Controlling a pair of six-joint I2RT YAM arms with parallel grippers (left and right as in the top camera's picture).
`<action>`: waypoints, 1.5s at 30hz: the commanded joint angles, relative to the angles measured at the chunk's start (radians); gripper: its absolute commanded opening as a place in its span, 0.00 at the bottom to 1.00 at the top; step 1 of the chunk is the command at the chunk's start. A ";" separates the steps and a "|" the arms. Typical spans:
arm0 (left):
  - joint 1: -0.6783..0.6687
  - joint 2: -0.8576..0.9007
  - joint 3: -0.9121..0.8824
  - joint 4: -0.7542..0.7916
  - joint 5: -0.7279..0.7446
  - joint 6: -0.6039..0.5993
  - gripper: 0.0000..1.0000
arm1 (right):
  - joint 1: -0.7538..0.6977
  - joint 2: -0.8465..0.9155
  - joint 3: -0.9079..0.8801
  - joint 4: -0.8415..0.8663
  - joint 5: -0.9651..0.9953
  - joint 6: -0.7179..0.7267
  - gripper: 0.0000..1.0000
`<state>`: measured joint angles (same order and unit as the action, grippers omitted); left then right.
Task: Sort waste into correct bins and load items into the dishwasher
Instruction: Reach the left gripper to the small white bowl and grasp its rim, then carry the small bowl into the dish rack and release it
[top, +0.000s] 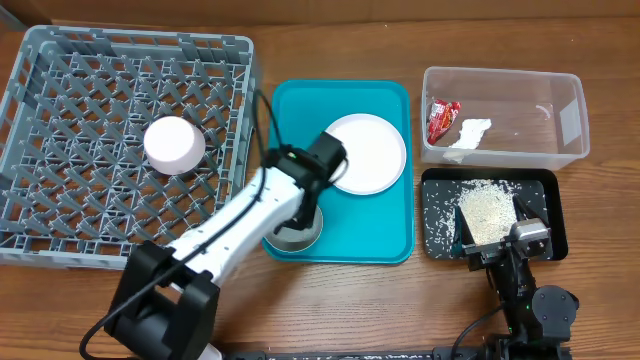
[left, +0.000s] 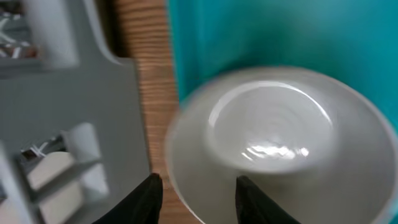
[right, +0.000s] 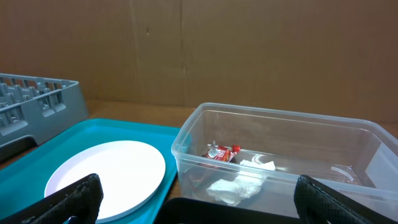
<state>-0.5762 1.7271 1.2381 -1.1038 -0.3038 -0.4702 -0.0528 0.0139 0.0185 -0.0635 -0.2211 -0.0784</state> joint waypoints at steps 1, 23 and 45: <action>0.032 -0.014 -0.021 0.014 -0.007 -0.023 0.40 | -0.008 -0.011 -0.011 0.006 -0.002 -0.001 1.00; 0.148 -0.014 -0.138 0.207 0.248 0.127 0.20 | -0.008 -0.011 -0.011 0.006 -0.002 -0.001 1.00; 0.157 -0.180 0.264 -0.102 -0.222 0.108 0.04 | -0.008 -0.011 -0.011 0.006 -0.002 -0.001 1.00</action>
<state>-0.4236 1.6535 1.3361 -1.1618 -0.2432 -0.3595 -0.0528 0.0139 0.0185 -0.0635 -0.2211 -0.0792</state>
